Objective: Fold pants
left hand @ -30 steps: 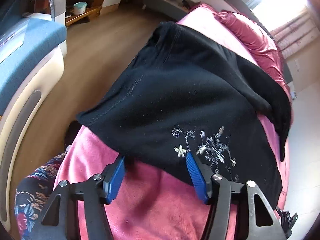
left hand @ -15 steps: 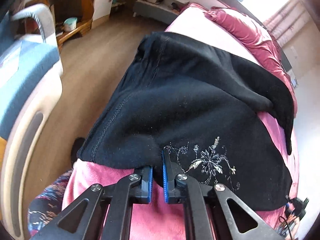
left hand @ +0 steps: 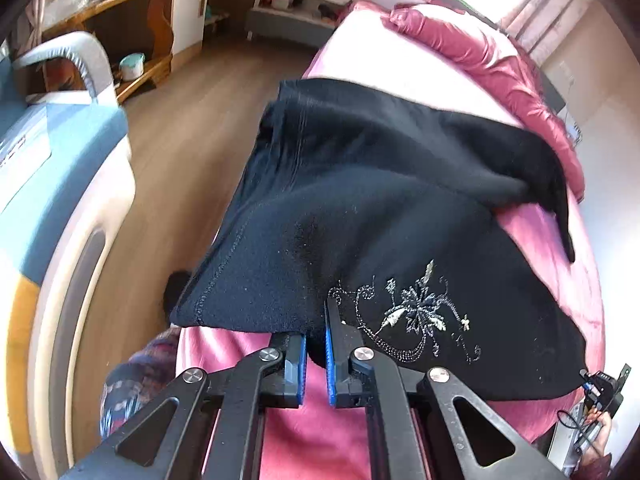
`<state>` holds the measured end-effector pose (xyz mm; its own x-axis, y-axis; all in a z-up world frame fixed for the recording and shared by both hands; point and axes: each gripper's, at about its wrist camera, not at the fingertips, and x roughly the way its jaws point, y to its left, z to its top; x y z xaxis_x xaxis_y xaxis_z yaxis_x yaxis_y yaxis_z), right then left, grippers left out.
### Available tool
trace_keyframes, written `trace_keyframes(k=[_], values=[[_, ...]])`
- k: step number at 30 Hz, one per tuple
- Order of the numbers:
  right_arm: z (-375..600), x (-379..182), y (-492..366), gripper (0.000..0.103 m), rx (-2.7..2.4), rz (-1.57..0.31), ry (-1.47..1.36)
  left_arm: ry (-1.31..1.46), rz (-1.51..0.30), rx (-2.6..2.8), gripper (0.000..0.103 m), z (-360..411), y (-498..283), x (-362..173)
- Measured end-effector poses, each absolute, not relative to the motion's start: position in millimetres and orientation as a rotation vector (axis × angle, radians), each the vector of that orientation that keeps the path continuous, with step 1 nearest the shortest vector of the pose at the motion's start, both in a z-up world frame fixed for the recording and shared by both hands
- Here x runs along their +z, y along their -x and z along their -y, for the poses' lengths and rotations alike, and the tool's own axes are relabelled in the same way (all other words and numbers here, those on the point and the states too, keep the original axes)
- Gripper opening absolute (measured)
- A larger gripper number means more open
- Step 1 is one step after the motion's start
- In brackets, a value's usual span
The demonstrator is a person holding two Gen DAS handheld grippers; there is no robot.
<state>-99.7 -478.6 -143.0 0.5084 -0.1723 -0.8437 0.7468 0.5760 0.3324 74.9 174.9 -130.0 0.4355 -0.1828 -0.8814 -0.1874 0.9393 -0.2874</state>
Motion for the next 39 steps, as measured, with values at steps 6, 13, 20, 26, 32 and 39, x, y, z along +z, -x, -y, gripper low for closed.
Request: trace_keyframes(k=[6, 13, 20, 26, 32, 39], values=[[479, -149, 103, 0.019, -0.625, -0.883, -0.785, 0.361, -1.208, 0.027, 0.021, -171, -87, -149], [467, -105, 119, 0.044, -0.760, -0.806, -0.631, 0.386, -1.145, -0.012, 0.023, -186, -77, -116], [407, -72, 69, 0.058, -0.555, -0.778, -0.481, 0.444, -1.088, 0.013, 0.022, -208, -98, -92], [327, -95, 8, 0.059, -0.283, -0.888, -0.445, 0.552, -1.047, 0.059, 0.023, -238, -128, -99], [249, -120, -30, 0.059, -0.122, -0.970, -0.388, 0.693, -1.071, 0.032, 0.026, -252, -204, -117], [205, -129, -52, 0.061, -0.040, -1.027, -0.333, 0.874, -1.131, 0.057, 0.054, -268, -295, -156]])
